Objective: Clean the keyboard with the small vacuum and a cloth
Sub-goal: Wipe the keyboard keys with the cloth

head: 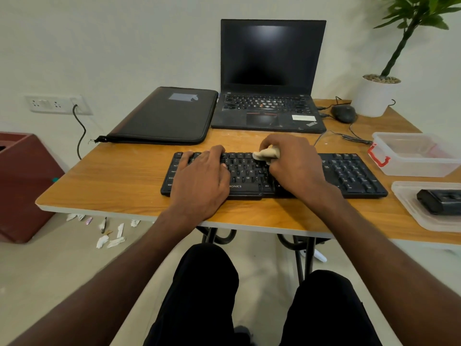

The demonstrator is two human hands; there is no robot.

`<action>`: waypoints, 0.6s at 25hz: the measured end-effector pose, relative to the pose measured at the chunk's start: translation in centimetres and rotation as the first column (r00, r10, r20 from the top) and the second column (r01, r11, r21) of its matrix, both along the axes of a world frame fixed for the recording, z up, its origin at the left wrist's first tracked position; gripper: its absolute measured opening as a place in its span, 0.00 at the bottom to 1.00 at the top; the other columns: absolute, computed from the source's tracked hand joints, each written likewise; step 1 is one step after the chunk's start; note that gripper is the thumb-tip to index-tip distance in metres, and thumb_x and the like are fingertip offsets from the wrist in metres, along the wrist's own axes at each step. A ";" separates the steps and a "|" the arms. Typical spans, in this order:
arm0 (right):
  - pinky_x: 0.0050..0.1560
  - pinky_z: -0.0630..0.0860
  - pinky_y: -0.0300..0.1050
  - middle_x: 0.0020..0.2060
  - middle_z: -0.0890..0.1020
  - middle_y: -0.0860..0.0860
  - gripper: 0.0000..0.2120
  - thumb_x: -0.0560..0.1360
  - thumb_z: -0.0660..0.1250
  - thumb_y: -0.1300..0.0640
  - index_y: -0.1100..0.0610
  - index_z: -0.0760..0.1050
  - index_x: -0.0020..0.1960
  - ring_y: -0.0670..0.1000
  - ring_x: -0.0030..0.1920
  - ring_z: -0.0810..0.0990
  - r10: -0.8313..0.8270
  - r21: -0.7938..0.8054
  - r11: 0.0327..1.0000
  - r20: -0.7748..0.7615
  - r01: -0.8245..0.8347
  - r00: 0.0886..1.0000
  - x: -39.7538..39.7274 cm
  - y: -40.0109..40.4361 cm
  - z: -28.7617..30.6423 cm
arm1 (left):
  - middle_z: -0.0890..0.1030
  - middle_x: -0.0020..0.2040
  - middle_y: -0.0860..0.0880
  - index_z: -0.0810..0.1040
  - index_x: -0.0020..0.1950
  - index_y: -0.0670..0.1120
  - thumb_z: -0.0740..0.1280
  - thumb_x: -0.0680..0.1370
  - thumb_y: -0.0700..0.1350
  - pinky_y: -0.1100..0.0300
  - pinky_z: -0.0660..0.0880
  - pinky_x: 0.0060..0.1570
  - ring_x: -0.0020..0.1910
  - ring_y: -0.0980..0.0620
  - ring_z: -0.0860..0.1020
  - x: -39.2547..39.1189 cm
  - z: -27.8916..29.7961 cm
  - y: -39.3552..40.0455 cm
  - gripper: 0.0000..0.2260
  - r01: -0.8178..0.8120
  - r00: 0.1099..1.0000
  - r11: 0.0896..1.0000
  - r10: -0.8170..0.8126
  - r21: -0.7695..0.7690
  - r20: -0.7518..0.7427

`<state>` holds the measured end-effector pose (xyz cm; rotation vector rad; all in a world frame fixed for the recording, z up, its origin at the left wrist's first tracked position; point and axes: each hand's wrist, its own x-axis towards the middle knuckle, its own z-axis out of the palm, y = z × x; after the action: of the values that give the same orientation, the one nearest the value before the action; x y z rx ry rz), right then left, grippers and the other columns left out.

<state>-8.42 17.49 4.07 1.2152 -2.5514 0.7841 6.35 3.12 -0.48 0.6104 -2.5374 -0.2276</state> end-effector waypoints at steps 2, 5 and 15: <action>0.46 0.78 0.51 0.51 0.83 0.46 0.17 0.73 0.72 0.62 0.44 0.84 0.55 0.51 0.50 0.79 0.134 0.062 0.989 0.011 -0.134 0.991 0.2 -0.7 0.2 | 0.84 0.58 0.49 0.71 0.69 0.50 0.53 0.85 0.51 0.42 0.59 0.80 0.59 0.50 0.81 0.0 0.0 0.2 0.15 -0.003 1.000 1.000 0.003 -0.003 -0.002; 0.46 0.81 0.51 0.49 0.85 0.47 0.13 0.74 0.72 0.59 0.44 0.85 0.55 0.52 0.49 0.82 0.071 0.174 0.982 0.015 -0.072 0.997 -0.4 -1.7 1.4 | 0.84 0.59 0.49 0.71 0.69 0.49 0.53 0.85 0.50 0.42 0.60 0.80 0.59 0.50 0.81 -0.1 0.0 0.1 0.16 -0.001 1.000 1.000 0.001 -0.014 0.001; 0.47 0.78 0.52 0.51 0.85 0.50 0.10 0.75 0.74 0.56 0.46 0.84 0.55 0.54 0.52 0.82 0.059 0.341 0.940 -0.072 -0.031 0.996 -1.7 -2.6 3.7 | 0.85 0.58 0.49 0.71 0.69 0.49 0.54 0.83 0.51 0.42 0.60 0.79 0.59 0.51 0.82 -0.1 0.0 -0.1 0.16 -0.009 1.000 1.000 0.009 -0.017 0.004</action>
<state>-10.13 14.84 7.76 1.3735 -2.6734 0.2967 6.23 2.99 -0.49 0.6165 -2.5374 -0.2011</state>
